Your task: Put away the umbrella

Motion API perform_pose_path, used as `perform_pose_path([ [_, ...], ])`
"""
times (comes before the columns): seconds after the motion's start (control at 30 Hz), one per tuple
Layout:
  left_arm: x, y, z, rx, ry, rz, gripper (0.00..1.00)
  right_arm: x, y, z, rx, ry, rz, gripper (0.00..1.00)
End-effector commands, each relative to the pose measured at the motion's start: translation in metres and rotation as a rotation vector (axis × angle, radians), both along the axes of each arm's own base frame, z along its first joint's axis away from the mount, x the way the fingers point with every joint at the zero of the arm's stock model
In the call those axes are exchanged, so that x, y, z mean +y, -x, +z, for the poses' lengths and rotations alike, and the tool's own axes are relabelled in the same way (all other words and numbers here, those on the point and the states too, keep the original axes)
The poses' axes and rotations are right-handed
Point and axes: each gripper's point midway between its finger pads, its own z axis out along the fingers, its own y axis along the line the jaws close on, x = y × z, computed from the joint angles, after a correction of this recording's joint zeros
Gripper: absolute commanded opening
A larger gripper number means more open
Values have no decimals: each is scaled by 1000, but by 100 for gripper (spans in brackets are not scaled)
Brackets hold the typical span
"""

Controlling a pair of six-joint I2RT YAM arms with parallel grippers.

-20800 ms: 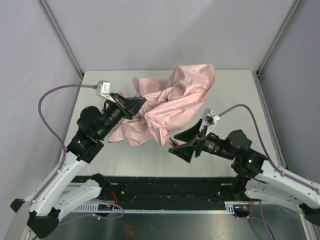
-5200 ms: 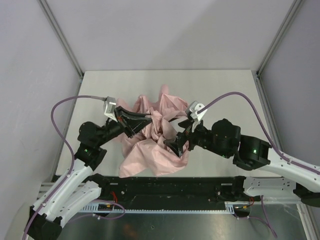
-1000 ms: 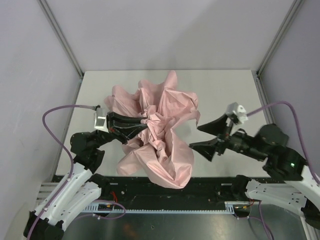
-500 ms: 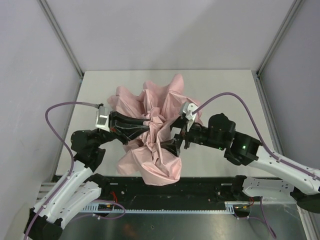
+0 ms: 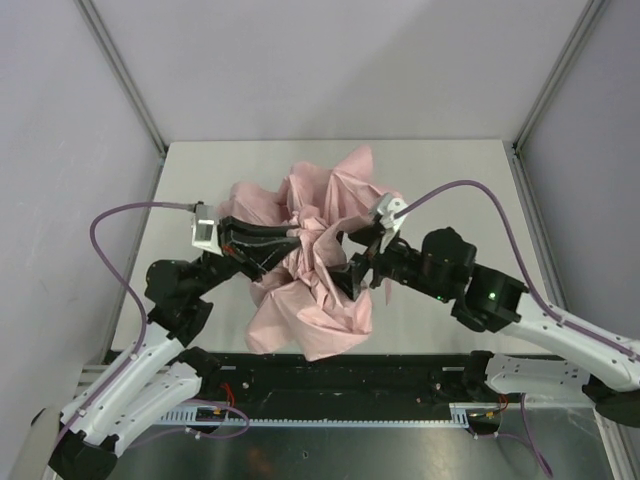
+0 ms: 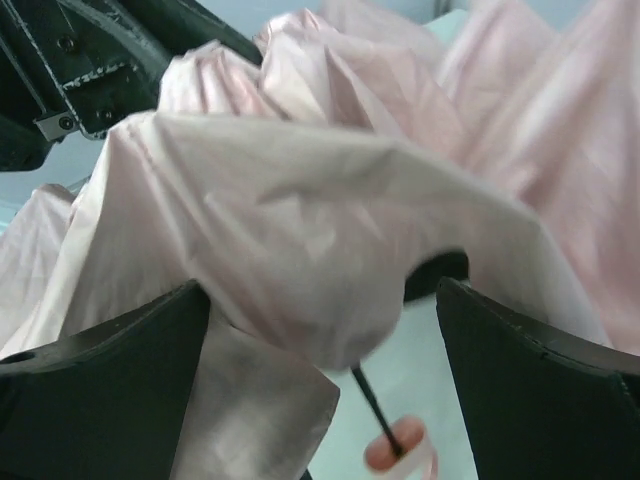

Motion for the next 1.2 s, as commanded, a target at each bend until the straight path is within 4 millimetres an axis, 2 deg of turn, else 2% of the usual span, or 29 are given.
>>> perform_pose_path([
  [0.0,33,-48,25,67,120,331,0,-43,-6,24,76,-67,-181,99],
  [0.1,47,-79,9,166,95,498,0,-60,2,43,76,-137,-212,99],
  [0.2,55,-98,-6,235,45,596,0,-62,13,64,59,-208,-177,98],
  [0.27,61,-106,-12,268,29,651,0,-51,24,75,67,-257,-108,98],
  [0.37,65,-110,-15,287,16,679,0,-18,43,80,78,-281,36,96],
  [0.47,64,-109,-15,299,11,675,0,17,45,64,78,-232,71,83],
  [0.53,62,-108,-16,307,7,662,0,37,39,47,70,-172,51,64],
  [0.63,59,-105,-16,308,-2,639,0,52,24,27,55,-102,-28,30],
  [0.73,58,-103,-16,307,-6,630,0,61,19,15,41,-63,-43,9],
  [0.83,51,-98,-15,301,-19,584,0,72,12,3,37,-35,-58,2],
  [1.0,33,-80,-10,230,-43,450,0,81,-9,-8,30,-21,-116,1],
  [1.17,21,-52,2,132,-26,305,0,91,-41,-14,61,-49,-132,1],
])
